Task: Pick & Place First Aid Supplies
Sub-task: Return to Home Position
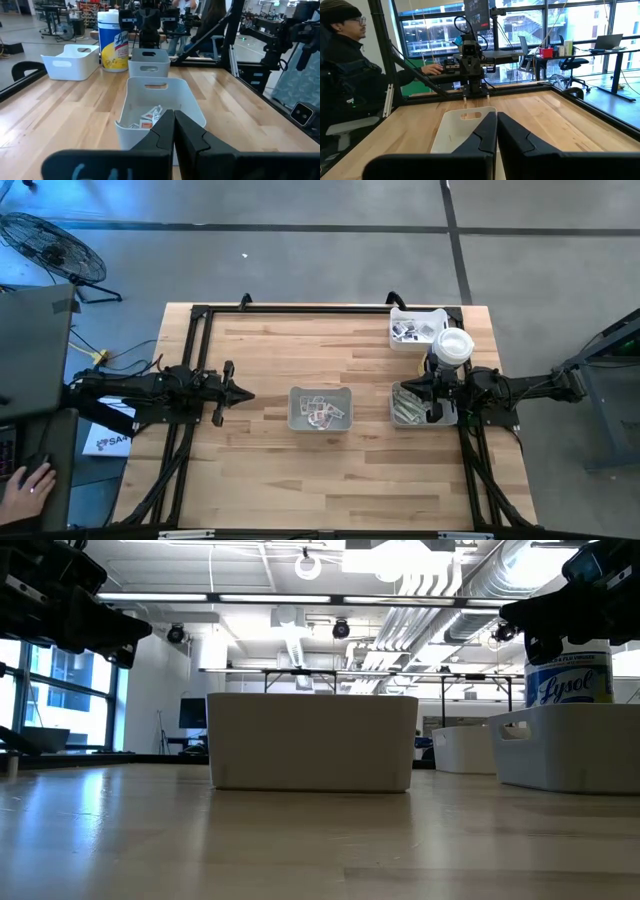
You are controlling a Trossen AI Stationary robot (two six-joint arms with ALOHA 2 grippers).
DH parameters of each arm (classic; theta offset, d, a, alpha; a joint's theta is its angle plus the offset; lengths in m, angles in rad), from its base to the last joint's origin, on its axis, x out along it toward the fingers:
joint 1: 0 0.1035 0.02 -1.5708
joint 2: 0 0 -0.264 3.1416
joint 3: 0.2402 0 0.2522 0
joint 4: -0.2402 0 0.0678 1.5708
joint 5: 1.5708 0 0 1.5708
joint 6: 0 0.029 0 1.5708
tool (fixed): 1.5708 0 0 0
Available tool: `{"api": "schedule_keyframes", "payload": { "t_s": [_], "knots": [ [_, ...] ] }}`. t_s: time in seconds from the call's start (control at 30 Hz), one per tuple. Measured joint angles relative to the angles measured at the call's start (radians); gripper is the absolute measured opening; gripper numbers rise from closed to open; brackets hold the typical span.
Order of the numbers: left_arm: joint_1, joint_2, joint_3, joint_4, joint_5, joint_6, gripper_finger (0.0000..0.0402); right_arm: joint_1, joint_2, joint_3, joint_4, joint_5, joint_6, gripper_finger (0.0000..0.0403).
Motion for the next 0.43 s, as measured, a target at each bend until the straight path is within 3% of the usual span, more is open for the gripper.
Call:
{"api": "schedule_keyframes", "payload": {
  "t_s": [0.43],
  "knots": [
    [0.000, 0.000, 0.000, 0.000, 0.000, 0.000, 0.0001, 0.000, 0.000, 0.000, 0.000, 0.000, 0.000, 0.0009]
  ]
}}
